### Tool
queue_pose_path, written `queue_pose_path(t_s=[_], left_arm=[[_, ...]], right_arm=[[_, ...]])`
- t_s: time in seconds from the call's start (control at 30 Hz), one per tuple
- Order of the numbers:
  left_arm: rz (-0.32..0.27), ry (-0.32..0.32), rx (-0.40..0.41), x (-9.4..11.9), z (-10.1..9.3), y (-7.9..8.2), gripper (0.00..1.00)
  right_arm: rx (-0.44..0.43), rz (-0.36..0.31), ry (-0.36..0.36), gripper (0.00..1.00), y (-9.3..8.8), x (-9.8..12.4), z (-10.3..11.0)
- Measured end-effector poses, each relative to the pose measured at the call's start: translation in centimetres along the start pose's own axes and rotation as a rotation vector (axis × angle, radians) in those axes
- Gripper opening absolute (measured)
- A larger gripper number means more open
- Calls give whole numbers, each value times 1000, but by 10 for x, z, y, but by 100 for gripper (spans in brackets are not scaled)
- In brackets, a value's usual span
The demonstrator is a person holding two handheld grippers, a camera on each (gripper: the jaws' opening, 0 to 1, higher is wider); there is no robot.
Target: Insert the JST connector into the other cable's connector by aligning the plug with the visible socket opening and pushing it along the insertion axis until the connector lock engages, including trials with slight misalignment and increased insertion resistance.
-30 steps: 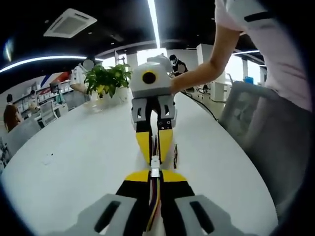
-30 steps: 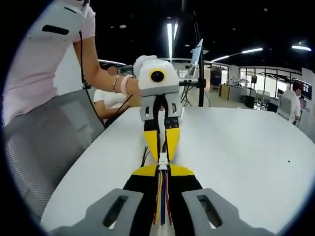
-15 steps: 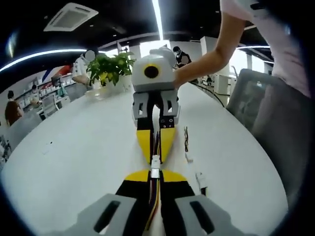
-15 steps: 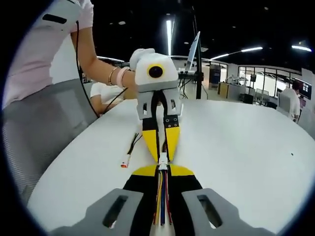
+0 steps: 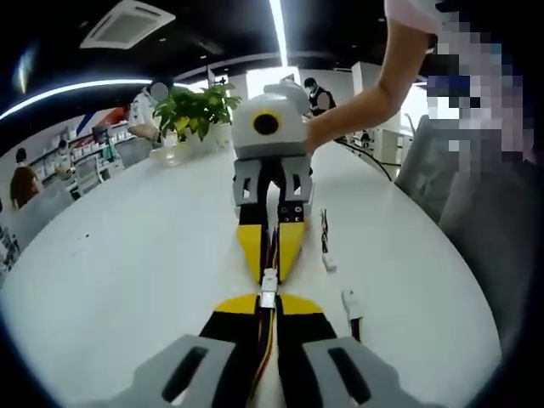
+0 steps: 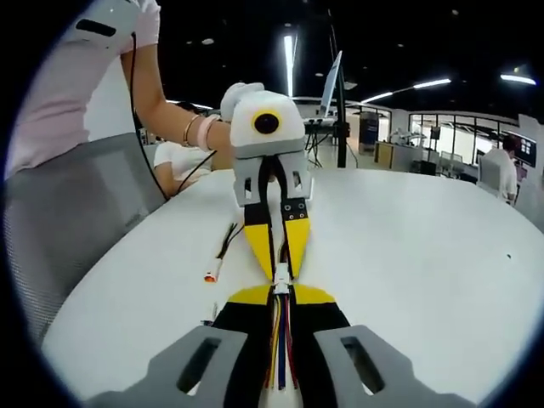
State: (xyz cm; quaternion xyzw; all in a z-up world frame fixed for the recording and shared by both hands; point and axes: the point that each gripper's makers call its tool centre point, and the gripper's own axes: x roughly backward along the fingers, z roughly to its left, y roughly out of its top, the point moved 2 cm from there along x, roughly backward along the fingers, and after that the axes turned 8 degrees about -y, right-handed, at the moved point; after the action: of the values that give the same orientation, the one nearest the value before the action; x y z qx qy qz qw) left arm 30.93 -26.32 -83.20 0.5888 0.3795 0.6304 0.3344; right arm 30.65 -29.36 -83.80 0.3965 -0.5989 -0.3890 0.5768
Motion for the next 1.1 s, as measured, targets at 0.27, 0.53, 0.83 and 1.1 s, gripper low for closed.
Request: queue_pose_path(t_s=[0.27,0.53,0.83,1.1], left_arm=[[19,14,-9,0,-2,0,1],[10,22,7,1,0,-1,3],[13,36,12,3,0,-2,9],[0,61,38,13,-1,3,15]], right_arm=[[-36,-1,-9,5,-2,-1,0],[-42,-2,-26,8,-2,-1,-2],[-46,-12,-30,12,2,1,-2],[-53,-40,-79,16,15,13,-9]])
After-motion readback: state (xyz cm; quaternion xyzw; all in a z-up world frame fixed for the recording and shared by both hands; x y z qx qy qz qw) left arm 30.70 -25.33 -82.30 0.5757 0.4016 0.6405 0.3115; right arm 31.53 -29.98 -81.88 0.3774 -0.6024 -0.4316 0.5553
